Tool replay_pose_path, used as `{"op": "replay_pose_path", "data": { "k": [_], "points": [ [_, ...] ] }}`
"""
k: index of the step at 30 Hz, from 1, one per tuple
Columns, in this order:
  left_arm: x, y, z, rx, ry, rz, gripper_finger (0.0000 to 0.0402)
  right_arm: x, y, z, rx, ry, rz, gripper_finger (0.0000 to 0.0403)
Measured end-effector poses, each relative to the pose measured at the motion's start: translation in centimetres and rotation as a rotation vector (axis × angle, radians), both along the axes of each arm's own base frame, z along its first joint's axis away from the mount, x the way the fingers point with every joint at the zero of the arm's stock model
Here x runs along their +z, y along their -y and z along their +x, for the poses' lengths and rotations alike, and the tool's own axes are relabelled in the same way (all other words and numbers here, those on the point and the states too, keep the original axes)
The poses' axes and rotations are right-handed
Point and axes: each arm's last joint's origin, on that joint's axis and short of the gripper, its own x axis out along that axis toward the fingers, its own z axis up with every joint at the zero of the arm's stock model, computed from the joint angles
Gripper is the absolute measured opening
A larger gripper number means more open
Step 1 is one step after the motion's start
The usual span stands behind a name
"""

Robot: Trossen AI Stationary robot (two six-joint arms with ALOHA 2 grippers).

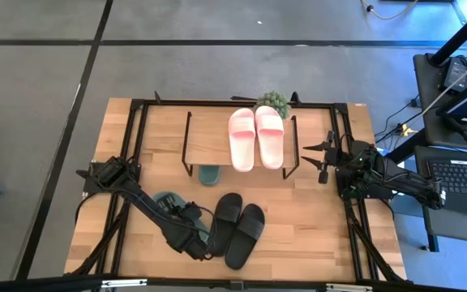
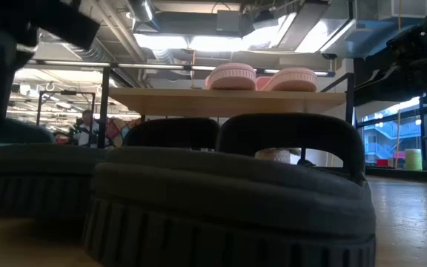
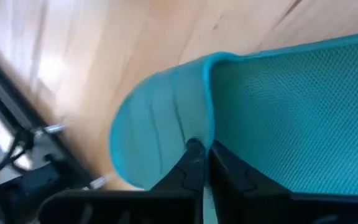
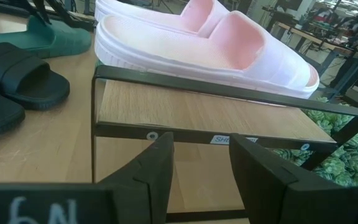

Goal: Pick and place slides into the shelf
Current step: Put the green slide under the shelf

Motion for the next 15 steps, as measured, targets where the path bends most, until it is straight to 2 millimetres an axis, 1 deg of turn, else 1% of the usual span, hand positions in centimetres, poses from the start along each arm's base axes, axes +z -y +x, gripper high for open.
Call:
{"op": "replay_pose_path", "data": {
  "k": [5,8,10,15],
  "points": [
    [2.9,0.7,0.4,-0.032,0.016,0.019,0.0003,0.0,0.0,0.0,0.0,0.0,0.0,0.0157],
    [4.7,1.4,0.6,-0.093,0.121,0.023,0.0002,0.0,0.0,0.0,0.001,0.0,0.0,0.0157],
    [5.8,1.4,0.7,-0.115,0.179,0.046,0.0002,0.0,0.0,0.0,0.001,0.0,0.0,0.0157],
    [7.5,1.7,1.4,-0.201,0.297,0.114,0.0002,0.0,0.0,0.0,0.001,0.0,0.0,0.0157]
  ]
}}
